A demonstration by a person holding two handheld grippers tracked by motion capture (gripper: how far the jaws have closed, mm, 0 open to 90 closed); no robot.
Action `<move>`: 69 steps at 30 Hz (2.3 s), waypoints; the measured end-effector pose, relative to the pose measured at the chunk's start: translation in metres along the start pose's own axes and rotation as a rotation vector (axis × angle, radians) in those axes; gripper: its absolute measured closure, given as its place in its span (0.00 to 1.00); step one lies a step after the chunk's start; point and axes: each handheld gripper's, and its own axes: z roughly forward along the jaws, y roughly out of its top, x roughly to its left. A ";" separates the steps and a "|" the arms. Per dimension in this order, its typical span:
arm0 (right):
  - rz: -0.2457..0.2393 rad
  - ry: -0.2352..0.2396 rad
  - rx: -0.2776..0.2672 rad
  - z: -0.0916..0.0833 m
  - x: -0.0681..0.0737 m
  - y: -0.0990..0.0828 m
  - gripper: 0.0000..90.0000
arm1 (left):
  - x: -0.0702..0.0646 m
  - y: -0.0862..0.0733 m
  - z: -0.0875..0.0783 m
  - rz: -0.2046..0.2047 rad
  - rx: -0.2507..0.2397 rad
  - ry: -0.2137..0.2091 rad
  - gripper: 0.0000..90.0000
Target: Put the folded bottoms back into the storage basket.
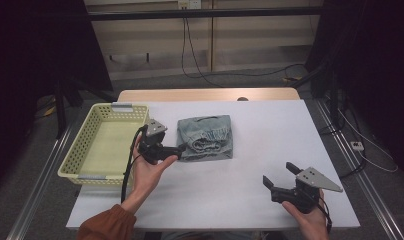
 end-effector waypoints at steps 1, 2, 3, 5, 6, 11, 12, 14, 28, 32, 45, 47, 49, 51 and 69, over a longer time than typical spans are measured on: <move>-0.001 0.002 0.003 0.000 0.000 0.000 0.08 | 0.000 0.002 0.002 -0.009 0.008 -0.002 0.09; -0.004 0.005 0.004 0.001 0.000 0.000 0.08 | 0.001 0.003 0.004 -0.014 0.008 -0.003 0.09; -0.005 0.005 0.007 0.001 0.001 0.000 0.08 | 0.001 0.003 0.004 -0.014 0.008 -0.003 0.09; -0.007 0.006 0.007 0.000 0.002 0.000 0.08 | 0.003 0.006 0.009 -0.028 0.013 -0.002 0.09; -0.006 0.006 0.006 -0.001 0.002 0.000 0.08 | 0.003 0.007 0.010 -0.023 0.019 0.005 0.09; -0.004 0.009 0.011 0.000 0.002 0.000 0.08 | 0.004 0.011 0.016 -0.026 0.027 0.020 0.10; -0.006 0.009 0.012 0.000 0.002 0.000 0.08 | 0.006 0.013 0.019 -0.035 0.035 0.024 0.10; -0.006 0.009 0.013 0.000 0.002 0.000 0.08 | 0.006 0.015 0.020 -0.039 0.034 0.025 0.10; -0.003 0.006 0.018 0.001 0.001 -0.001 0.08 | 0.014 0.023 0.050 -0.068 0.069 0.057 0.10; -0.004 0.006 0.019 0.001 0.002 -0.001 0.08 | 0.016 0.026 0.058 -0.081 0.088 0.060 0.11; 0.000 0.011 0.027 0.001 0.002 -0.001 0.08 | 0.028 0.024 0.085 -0.125 0.120 0.063 0.20; -0.002 0.012 0.027 0.001 0.001 -0.001 0.08 | 0.033 0.022 0.091 -0.168 0.127 0.062 0.21; -0.002 0.012 0.027 0.001 0.001 -0.001 0.08 | 0.034 0.022 0.093 -0.168 0.134 0.056 0.22; 0.001 0.012 0.026 0.001 0.001 -0.001 0.08 | 0.035 0.020 0.096 -0.158 0.145 0.074 0.23; -0.003 0.019 0.037 0.002 0.002 -0.001 0.08 | 0.040 -0.002 0.116 -0.217 0.254 0.070 0.31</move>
